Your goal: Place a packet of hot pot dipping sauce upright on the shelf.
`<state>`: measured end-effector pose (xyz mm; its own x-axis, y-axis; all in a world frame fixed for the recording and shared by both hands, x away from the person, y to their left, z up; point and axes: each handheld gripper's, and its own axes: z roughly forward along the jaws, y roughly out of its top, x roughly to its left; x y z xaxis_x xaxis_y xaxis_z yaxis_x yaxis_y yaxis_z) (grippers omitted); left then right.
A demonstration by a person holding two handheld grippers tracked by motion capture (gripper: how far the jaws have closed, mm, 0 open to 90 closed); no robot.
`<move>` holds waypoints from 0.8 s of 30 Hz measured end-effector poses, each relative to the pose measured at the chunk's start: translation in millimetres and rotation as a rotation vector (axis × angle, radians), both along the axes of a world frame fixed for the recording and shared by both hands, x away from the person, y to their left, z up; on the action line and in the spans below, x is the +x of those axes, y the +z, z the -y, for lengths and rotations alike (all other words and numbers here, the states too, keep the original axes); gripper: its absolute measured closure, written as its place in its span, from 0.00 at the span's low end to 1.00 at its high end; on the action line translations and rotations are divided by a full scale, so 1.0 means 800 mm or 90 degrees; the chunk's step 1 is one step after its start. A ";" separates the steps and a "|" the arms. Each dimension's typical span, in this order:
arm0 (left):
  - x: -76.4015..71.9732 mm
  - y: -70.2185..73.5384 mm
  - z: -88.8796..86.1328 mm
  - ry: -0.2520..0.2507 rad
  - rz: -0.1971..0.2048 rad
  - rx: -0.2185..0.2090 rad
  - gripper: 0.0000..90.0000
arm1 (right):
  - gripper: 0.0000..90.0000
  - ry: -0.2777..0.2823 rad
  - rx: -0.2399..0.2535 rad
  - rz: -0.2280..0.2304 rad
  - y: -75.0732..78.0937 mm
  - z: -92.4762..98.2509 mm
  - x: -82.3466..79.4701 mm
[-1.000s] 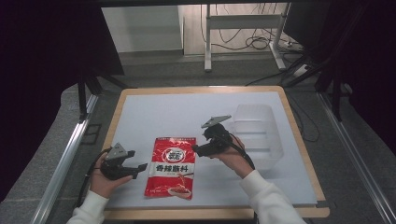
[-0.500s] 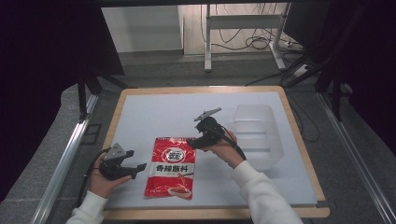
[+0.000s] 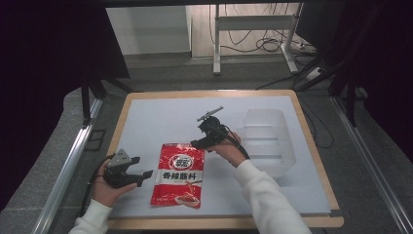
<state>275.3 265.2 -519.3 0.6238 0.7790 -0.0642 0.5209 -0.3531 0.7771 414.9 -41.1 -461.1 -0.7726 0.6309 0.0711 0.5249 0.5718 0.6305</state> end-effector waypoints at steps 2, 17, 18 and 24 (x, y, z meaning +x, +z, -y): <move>0.000 0.000 0.000 0.000 0.001 -0.001 0.26 | 0.34 0.005 -0.004 -0.011 -0.003 0.000 0.003; 0.000 0.001 -0.002 0.004 0.006 0.002 0.26 | 0.46 -0.012 -0.018 -0.115 -0.043 -0.005 0.043; 0.000 0.001 -0.002 0.004 0.006 0.002 0.26 | 0.46 -0.012 -0.018 -0.115 -0.043 -0.005 0.043; 0.000 0.001 -0.002 0.005 0.006 0.003 0.26 | 0.58 0.000 -0.025 -0.127 -0.051 -0.006 0.047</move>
<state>275.1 267.0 -518.9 0.6183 0.7841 -0.0540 0.5158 -0.3530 0.7806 452.3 -36.6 -501.6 -0.7462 0.6358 0.1974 0.6365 0.5944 0.4914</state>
